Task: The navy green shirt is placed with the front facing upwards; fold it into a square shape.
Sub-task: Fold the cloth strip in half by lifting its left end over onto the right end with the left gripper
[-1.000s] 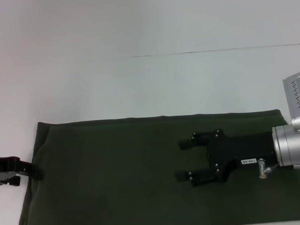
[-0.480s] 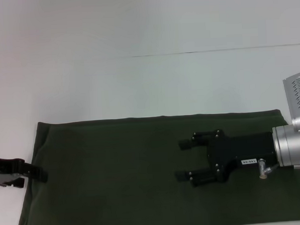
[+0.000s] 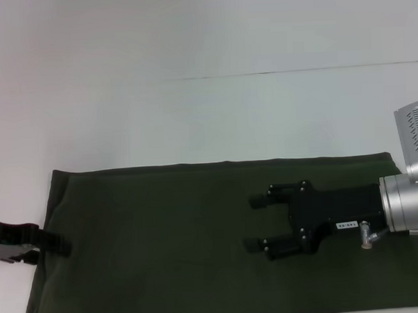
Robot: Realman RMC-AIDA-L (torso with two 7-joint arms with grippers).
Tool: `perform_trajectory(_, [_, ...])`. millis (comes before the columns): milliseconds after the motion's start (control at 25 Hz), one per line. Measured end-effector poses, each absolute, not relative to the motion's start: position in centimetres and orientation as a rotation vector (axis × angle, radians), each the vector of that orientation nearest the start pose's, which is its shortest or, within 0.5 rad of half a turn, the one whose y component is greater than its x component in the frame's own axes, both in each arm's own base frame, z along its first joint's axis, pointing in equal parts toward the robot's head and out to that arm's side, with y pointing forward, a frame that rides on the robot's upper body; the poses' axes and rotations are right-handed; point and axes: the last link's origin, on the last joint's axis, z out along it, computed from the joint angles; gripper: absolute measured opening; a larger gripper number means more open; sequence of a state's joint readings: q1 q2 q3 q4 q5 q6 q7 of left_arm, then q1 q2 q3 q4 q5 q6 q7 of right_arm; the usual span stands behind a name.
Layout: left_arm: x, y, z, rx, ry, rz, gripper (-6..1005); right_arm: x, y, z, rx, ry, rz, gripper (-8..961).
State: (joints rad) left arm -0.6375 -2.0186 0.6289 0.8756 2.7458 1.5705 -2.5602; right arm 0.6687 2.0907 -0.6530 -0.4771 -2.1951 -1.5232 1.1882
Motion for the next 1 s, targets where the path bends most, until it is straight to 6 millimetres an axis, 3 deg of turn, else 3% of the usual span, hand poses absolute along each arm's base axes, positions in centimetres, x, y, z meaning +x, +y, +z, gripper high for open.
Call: perform_trajectory(1000, [-31.14, 34.21, 4.94, -2.12, -1.9, 0.148, 716, 24.53, 33.14, -4.51, -2.946, 0.411, 0.555, 857])
